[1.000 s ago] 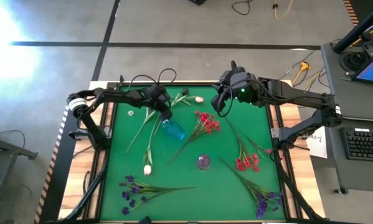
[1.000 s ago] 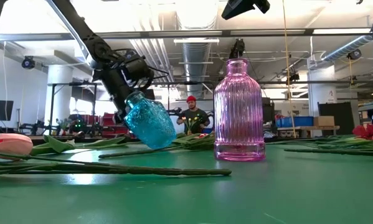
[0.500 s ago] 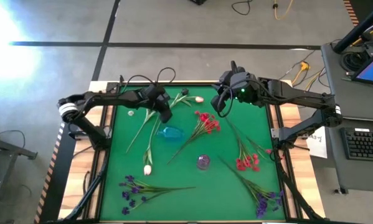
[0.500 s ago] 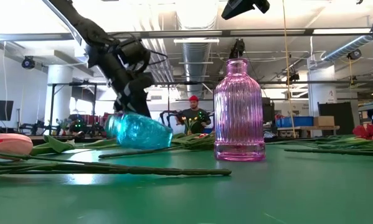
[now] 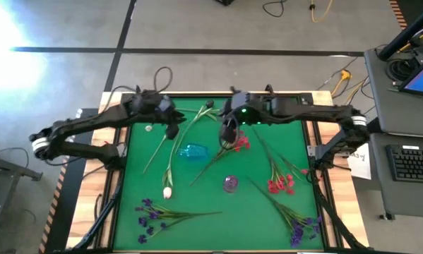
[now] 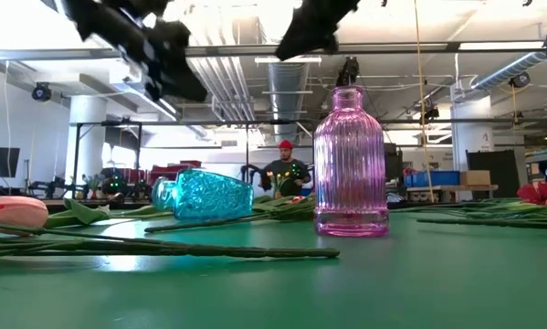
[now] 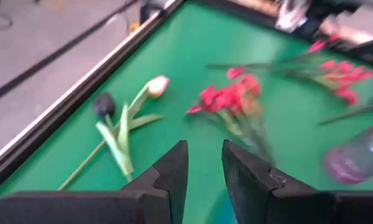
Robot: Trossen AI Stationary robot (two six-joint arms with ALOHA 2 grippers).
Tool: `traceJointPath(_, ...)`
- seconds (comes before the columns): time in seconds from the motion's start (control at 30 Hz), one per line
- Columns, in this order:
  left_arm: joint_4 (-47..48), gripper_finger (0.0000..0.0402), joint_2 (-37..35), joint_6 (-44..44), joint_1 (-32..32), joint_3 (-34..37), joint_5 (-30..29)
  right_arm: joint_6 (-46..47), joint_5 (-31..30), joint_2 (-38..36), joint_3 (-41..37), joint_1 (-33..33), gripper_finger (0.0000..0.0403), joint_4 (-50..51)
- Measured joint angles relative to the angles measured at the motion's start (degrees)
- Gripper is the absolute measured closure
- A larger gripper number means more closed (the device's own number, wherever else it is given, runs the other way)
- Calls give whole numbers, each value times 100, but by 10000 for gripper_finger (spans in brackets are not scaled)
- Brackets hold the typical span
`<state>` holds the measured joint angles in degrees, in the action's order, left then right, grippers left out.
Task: Sort flowers into vase by color
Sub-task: Adjust the blue vase
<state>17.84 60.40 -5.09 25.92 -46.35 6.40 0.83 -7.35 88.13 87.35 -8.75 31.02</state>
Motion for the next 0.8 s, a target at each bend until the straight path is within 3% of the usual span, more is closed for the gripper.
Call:
traceJointPath(0.1, -2, 316, -539, -210, -261, 231, -222, -150, 280, 255, 0, 0, 316, -241)
traceJointPath(0.37, -247, 316, -1534, -792, -929, 812, -764, -676, 286, 752, 0, 69, 195, -514)
traceJointPath(0.63, -724, 316, -1757, -944, -1089, 1108, -785, -574, 310, 1161, 0, 291, 73, -1009)
traceJointPath(0.8, -729, 316, -1736, -949, -1089, 1080, -785, -316, 437, 1502, 125, 385, 35, -1072)
